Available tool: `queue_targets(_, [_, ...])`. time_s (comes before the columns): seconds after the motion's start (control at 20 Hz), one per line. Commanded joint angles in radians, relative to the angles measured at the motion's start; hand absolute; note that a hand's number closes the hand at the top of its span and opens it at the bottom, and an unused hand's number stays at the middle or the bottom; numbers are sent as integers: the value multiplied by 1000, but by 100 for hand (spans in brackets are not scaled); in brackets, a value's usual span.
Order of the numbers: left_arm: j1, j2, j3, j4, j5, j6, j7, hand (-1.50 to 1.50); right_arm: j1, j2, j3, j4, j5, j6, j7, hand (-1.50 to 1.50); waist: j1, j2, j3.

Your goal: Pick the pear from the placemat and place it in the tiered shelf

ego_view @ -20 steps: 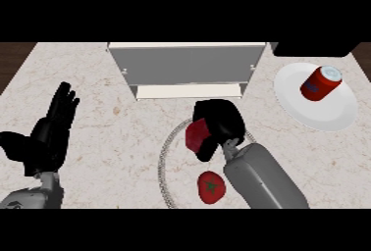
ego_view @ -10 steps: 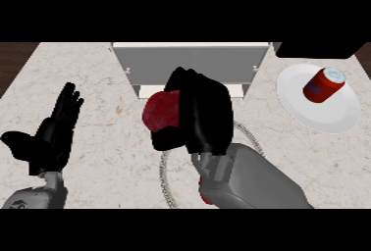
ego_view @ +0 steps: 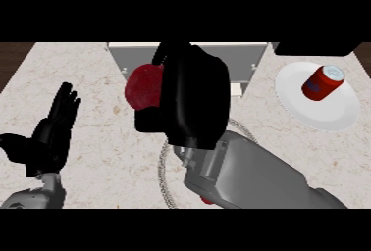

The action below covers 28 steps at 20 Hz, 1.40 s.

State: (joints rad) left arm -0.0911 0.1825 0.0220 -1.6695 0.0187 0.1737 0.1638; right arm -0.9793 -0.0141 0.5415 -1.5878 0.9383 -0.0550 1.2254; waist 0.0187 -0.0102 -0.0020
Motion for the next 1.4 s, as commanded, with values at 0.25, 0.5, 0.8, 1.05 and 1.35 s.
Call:
queue_targets(0.25, [-39,-8,4,9,-10,9,3,0,-92,14,-122,169,24,-87,131,150,-2,12,1])
queue_targets(0.5, [26,-9,-2,-46,5,-10,8,0,-72,14,-175,340,61,-245,-10,150,14,17,1])
queue_targets(0.8, [38,2,8,-42,-1,-25,-11,0,-102,14,-232,472,39,-352,-117,150,7,15,2])
queue_targets(1.05, [-5,-3,20,3,3,-30,5,0,-154,14,-223,624,-13,-448,-194,150,6,14,1])
queue_targets(1.35, [-63,15,44,22,22,-46,19,0,-198,14,-266,748,-65,-628,-198,150,27,22,1])
